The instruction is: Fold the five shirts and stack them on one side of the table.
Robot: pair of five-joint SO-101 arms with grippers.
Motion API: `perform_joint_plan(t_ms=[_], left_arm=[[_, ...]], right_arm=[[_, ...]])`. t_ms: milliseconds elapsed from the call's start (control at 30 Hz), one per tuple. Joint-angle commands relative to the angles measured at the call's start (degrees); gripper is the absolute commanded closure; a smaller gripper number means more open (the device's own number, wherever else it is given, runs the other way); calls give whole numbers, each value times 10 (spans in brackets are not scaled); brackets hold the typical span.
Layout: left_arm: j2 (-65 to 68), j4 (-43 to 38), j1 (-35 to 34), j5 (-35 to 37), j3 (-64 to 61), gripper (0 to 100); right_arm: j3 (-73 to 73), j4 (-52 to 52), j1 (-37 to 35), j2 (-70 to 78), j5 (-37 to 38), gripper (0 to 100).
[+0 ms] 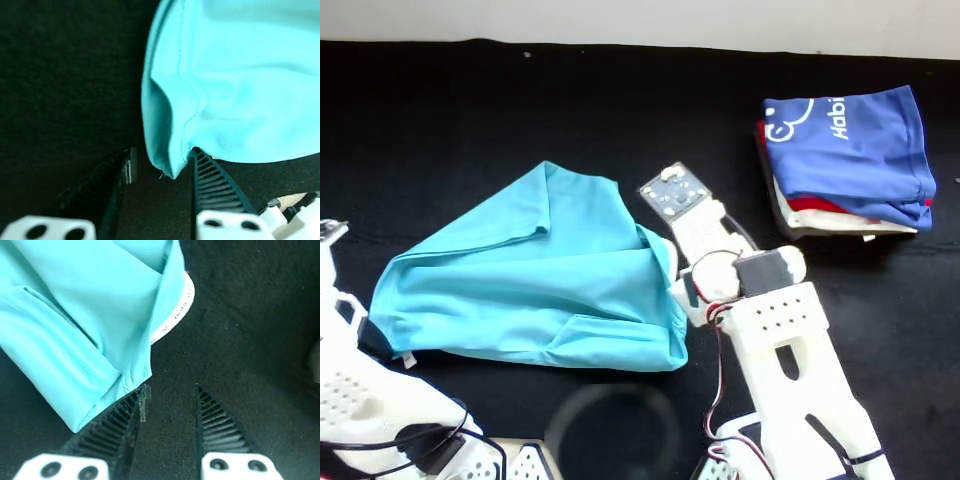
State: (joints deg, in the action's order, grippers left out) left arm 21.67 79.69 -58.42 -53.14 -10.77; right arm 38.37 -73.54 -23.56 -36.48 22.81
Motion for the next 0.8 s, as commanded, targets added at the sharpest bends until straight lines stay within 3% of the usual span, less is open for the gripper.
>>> perform_joint_plan(t_ms=[0, 233, 467, 767], left_arm=[[-6, -4, 24, 21, -23, 822], [-8, 4, 21, 27, 0, 822], [-26, 73, 15, 27, 43, 822], [-22, 33, 15, 33, 39, 821]], right_arm=[[-2, 7, -31, -5, 3, 858], [-7, 7, -36, 60, 3, 858], [-8, 21, -39, 77, 3, 858], [-8, 21, -39, 77, 3, 858]])
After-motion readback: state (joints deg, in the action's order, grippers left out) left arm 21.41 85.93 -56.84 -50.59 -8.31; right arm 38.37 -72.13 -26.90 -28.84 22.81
